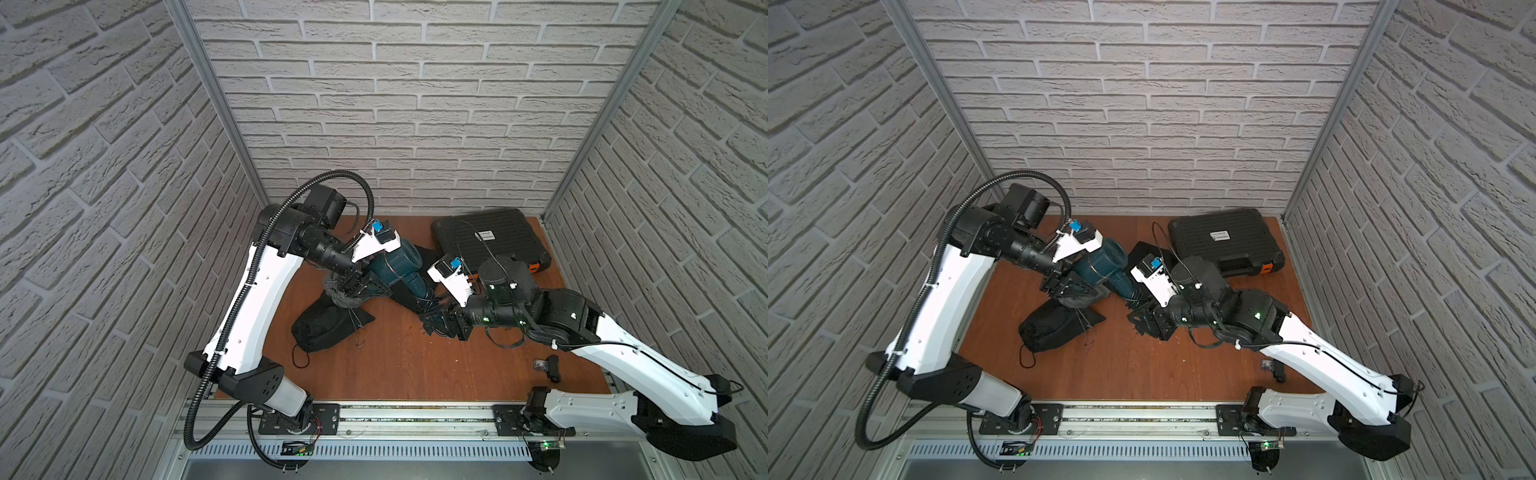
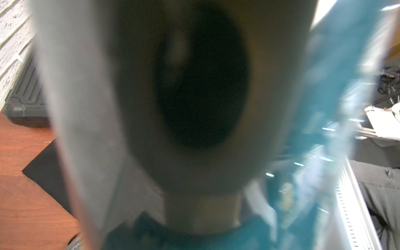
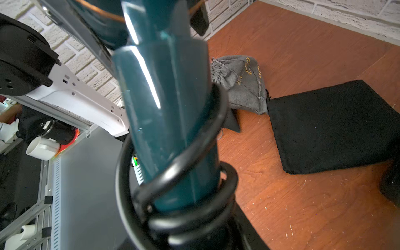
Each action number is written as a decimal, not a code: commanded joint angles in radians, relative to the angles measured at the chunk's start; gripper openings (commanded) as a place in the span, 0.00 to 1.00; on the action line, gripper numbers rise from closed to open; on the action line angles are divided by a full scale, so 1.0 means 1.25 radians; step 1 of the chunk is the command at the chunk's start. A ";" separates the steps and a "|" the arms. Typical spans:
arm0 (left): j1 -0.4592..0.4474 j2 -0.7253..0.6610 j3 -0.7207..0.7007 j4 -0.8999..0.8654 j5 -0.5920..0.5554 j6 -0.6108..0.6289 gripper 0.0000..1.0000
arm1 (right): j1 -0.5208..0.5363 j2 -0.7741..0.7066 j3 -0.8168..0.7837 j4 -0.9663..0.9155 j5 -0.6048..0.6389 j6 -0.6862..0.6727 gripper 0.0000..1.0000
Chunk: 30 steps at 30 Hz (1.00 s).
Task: Pack away hair dryers
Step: Fold the hair dryer.
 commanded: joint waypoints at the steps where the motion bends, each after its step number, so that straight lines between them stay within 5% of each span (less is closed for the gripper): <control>1: 0.012 -0.028 -0.035 0.000 0.104 -0.098 0.00 | -0.006 -0.010 -0.034 0.233 -0.020 0.073 0.03; 8: 0.052 -0.060 -0.123 0.178 0.148 -0.279 0.00 | -0.006 0.006 -0.057 0.446 -0.070 0.144 0.03; 19: 0.094 -0.081 -0.177 0.297 0.149 -0.411 0.00 | -0.004 0.138 -0.025 0.650 -0.233 0.268 0.03; 30: 0.121 -0.104 -0.235 0.376 0.149 -0.489 0.00 | 0.022 0.197 -0.002 0.817 -0.246 0.319 0.03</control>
